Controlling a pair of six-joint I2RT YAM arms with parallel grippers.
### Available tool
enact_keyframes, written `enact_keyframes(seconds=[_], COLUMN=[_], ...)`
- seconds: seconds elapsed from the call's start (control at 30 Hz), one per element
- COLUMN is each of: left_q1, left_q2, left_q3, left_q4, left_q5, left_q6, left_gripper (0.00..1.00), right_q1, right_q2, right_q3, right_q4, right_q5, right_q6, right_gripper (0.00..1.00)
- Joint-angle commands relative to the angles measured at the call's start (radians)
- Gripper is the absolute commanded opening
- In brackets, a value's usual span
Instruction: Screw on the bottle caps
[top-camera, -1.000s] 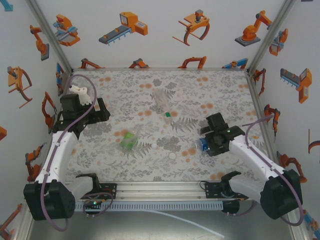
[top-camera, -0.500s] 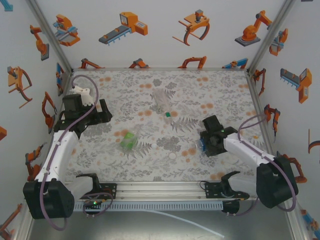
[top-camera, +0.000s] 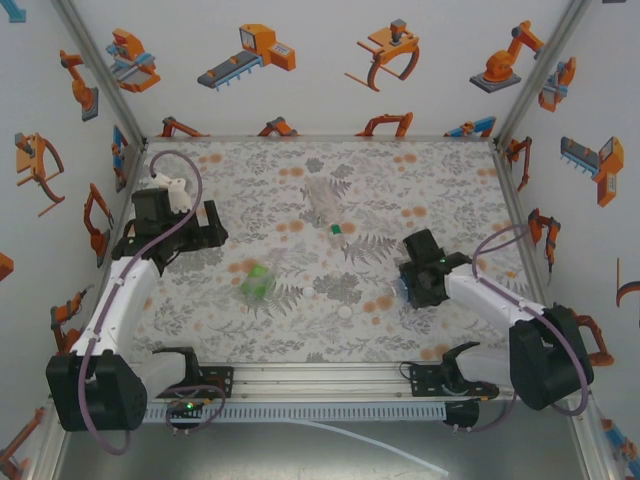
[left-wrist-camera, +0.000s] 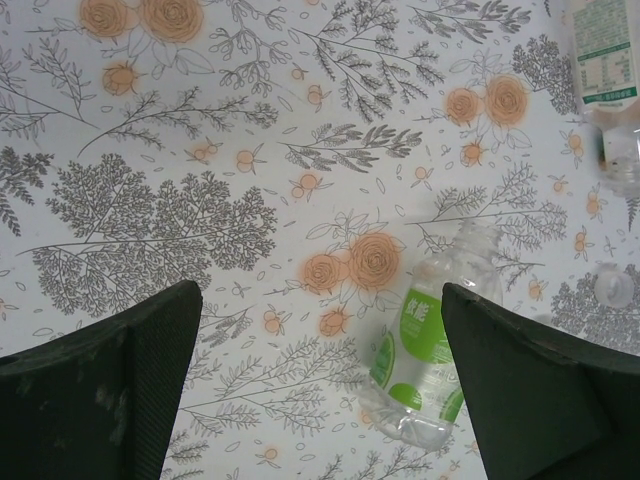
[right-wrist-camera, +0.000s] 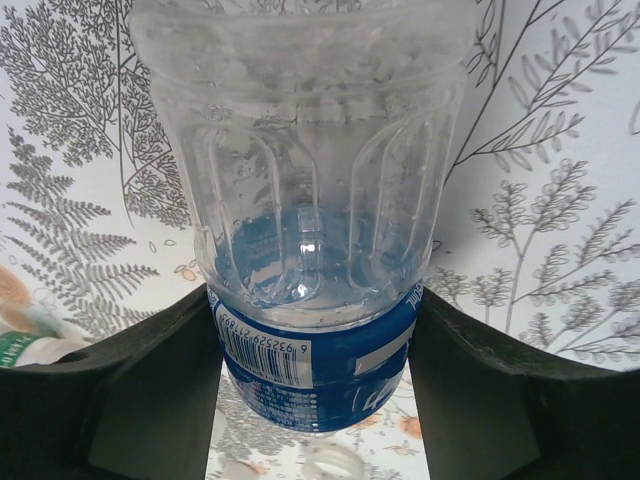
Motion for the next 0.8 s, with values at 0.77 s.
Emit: enact_keyframes(seconds=[0.77], left_q1=[-0.219], left_q2=[-0.079], left_q3=[0.126], left_q4=[-0.056], left_q5=[0.247], left_q6=[-0.16], left_gripper=[0.97], right_q1=[0.034], right_q2=[-0.345], right_q3=[0.089], right_q4=[0.248], right_q5=[-0.585], right_q6=[-1.912], right_gripper=[0.12])
